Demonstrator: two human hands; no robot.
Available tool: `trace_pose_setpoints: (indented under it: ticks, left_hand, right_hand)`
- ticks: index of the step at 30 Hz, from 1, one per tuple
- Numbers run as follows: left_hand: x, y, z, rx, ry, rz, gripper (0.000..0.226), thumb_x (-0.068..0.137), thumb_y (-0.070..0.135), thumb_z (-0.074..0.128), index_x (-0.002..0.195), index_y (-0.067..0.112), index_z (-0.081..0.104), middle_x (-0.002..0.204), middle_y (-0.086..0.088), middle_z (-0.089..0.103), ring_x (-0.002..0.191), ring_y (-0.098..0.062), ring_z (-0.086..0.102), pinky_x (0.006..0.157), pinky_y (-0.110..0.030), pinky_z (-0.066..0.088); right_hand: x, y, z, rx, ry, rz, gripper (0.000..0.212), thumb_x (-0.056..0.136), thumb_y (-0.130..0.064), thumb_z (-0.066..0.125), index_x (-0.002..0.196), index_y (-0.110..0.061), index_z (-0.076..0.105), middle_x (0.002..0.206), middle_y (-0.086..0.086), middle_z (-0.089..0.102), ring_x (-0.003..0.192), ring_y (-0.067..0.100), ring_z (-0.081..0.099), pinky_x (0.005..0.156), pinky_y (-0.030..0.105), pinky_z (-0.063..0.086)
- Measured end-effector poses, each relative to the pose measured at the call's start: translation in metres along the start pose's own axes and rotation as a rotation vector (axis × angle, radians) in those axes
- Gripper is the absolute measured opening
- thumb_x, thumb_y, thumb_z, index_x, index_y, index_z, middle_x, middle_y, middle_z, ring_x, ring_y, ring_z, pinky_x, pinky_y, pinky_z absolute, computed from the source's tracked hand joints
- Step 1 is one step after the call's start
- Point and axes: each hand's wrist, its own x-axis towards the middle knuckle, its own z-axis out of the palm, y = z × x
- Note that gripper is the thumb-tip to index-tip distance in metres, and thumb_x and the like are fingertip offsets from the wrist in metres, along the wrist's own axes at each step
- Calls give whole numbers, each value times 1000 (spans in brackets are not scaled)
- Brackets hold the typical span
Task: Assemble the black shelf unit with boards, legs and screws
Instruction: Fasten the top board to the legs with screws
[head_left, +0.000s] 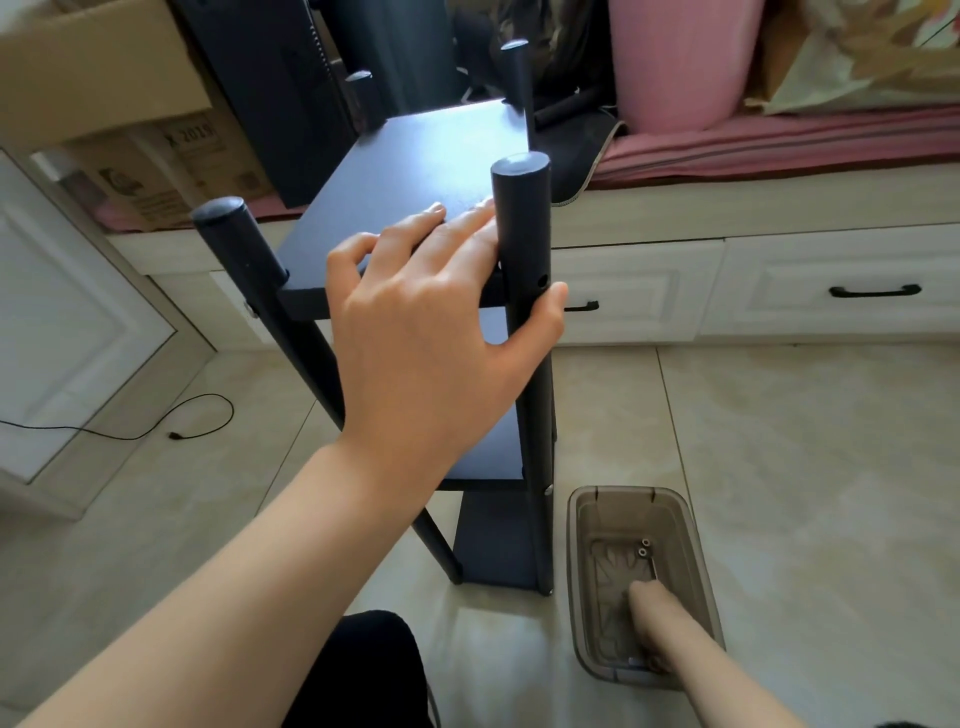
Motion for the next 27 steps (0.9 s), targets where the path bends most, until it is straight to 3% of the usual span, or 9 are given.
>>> trace_pose_setpoints:
  ticks: [3,10,15,17,20,23,25,27]
  left_hand:
    - [0,1,-2,-8,-6,4,47,93,55,52,119,22,73,126,6,71,130,-20,57,104,-40,31]
    - [0,0,-9,-7,-127,-9,55,95,59,49,129,20,68,134,4,66,135,-22,51,108,-40,28]
    - [-2,-2,-18,-99,-190,-11,56,94,55,60,136,19,62,140,0,62,139,-25,48,112,-42,27]
    - [-4,-4,-22,-167,-183,-9,53,94,50,64,136,17,63,139,-1,63,138,-26,49,114,-44,28]
    - [-7,-7,-28,-272,-155,-33,44,93,39,69,130,15,67,133,-2,67,133,-24,54,115,-44,34]
    - [-10,-7,-37,-408,-37,-72,25,93,25,72,112,9,75,111,-3,75,111,-21,67,99,-43,51]
    - [-13,-7,-44,-468,89,-105,14,94,20,70,89,8,77,87,-1,75,85,-16,69,82,-31,55]
    - [-16,-8,-49,-558,130,-207,33,96,22,67,67,7,70,64,3,68,61,-13,62,66,-26,50]
  right_hand:
    - [-5,-7,-20,-29,56,-34,38,98,0,37,133,-4,52,137,16,54,123,29,56,99,31,44]
    - [-57,-29,-112,-201,159,-170,25,94,-4,50,118,-4,58,125,17,61,113,31,61,88,33,49]
    - [-135,-51,-177,-143,281,-383,18,99,-8,52,109,-7,66,103,10,67,89,22,69,75,27,55]
    - [-169,-56,-198,-74,367,-500,14,97,-9,55,104,-10,67,95,4,66,81,16,68,75,29,58]
    - [-213,-61,-216,118,641,-672,11,96,-8,58,101,-10,67,90,-1,65,77,13,65,75,31,57]
    - [-247,-65,-225,394,828,-790,8,95,-9,61,98,-13,68,82,-2,69,73,11,67,71,27,57]
    - [-263,-67,-229,542,883,-843,7,94,-9,63,96,-12,69,79,-1,71,72,11,69,72,29,58]
    - [-276,-68,-231,671,928,-884,8,93,-9,64,95,-13,70,79,-3,71,74,11,70,72,30,59]
